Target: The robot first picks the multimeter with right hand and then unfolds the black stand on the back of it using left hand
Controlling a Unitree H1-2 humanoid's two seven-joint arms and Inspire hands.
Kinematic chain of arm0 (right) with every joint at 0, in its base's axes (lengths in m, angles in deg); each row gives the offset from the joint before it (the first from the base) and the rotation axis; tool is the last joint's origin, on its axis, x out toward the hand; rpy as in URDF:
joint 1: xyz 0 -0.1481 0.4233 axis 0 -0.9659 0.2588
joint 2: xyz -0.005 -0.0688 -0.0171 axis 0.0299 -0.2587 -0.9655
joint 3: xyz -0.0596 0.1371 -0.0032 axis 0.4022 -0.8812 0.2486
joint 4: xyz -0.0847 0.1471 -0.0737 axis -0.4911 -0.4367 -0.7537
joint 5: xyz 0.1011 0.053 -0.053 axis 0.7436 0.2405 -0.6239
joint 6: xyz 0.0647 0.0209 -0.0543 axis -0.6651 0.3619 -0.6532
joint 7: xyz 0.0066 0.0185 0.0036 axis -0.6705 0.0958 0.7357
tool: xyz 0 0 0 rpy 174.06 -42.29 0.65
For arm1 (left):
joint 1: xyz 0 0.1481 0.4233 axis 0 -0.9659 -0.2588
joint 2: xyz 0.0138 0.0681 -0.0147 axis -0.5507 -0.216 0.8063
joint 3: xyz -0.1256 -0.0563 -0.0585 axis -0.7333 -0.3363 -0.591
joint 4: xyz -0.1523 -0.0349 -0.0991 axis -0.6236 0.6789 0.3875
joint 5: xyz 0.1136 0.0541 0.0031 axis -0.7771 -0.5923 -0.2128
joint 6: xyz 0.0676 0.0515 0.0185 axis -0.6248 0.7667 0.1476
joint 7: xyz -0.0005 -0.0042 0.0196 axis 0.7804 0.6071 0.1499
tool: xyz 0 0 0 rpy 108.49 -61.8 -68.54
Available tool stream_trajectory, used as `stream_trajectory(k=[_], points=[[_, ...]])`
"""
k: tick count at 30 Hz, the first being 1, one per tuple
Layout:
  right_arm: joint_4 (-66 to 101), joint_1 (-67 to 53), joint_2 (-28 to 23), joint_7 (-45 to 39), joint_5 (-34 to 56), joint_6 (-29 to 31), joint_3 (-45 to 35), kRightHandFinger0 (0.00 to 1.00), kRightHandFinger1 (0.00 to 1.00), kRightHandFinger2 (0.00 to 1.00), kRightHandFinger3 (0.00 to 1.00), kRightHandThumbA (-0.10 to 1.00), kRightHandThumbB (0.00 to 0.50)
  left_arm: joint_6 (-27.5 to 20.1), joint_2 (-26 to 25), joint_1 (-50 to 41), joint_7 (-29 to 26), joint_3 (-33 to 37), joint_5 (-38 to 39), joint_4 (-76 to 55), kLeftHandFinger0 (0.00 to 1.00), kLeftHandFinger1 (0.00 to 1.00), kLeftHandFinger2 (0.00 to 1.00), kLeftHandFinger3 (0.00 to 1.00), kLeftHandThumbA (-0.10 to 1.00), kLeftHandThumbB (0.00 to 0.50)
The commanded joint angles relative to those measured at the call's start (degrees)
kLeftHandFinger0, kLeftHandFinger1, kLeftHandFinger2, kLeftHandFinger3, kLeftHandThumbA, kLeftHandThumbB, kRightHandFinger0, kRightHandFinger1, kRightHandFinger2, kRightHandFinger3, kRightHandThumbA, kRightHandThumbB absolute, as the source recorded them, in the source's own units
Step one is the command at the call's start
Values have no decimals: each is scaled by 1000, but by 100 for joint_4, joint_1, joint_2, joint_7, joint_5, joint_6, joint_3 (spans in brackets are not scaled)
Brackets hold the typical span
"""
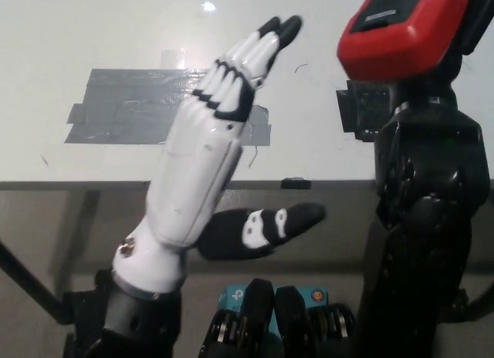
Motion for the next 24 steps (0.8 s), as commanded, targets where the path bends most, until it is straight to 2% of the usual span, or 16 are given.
stream_trajectory(k=[1,4,7,9,10,11,12,13,14,15,17,18,22,24], points=[[-250,270,-66,-527,214,134,-144,0,331,669,1000,-100,47,-271,-83,-51,-126,-98,162,-286,1000,1000,1000,1000,1000,306],[-646,355,-180,-654,216,154,-311,0,320,658,1000,-100,55,-293,-164,-159,-96,-159,148,-373,1000,1000,1000,1000,1000,305],[-1366,509,-468,-764,-267,219,-392,0,292,620,1000,-100,50,-410,-262,-349,-154,-225,276,-426,1000,1000,1000,1000,1000,287],[-1880,596,-663,-863,-676,361,-375,0,198,557,1000,-100,55,-480,-306,-515,-171,-260,290,-463,1000,1000,1000,1000,1000,280],[-1962,611,-699,-882,-749,386,-371,0,162,554,1000,-100,57,-491,-302,-540,-164,-264,285,-467,1000,1000,1000,1000,1000,280],[-2205,663,-775,-888,-881,471,-392,0,122,568,1000,-100,88,-503,-312,-636,-168,-267,334,-476,1000,1000,1000,1000,1000,280],[-2557,713,-931,-957,-1091,513,-358,0,86,564,1000,-100,89,-533,-316,-778,-185,-266,367,-478,1000,1000,1000,1000,1000,286],[-2838,753,-1043,-1034,-1227,582,-348,0,52,544,951,-100,90,-534,-321,-898,-168,-250,408,-488,1000,1000,1000,1000,1000,289],[-3065,793,-1119,-1102,-1341,662,-353,0,61,566,847,-100,74,-510,-325,-1047,-133,-235,514,-497,1000,1000,1000,1000,1000,299],[-3312,836,-1197,-1178,-1459,774,-361,0,44,535,724,-100,94,-515,-326,-1103,-124,-234,540,-499,1000,1000,1000,1000,1000,295],[-3857,911,-1408,-1369,-1827,1090,-314,0,11,511,403,-100,110,-628,-335,-1392,-165,-207,551,-479,1000,1000,1000,1000,1000,284],[-4019,960,-1482,-1371,-1979,1173,-287,0,37,542,359,-100,113,-703,-342,-1457,-197,-208,522,-450,1000,1000,1000,1000,1000,280],[-4648,1129,-1784,-1545,-2405,1477,-216,0,137,652,459,-100,122,-977,-364,-1740,-309,-212,452,-305,1000,1000,1000,1000,1000,274],[-5050,1273,-1950,-1544,-2657,1666,-184,0,173,693,557,-100,156,-985,-361,-1892,-289,-212,438,-264,1000,1000,1000,1000,1000,292]])
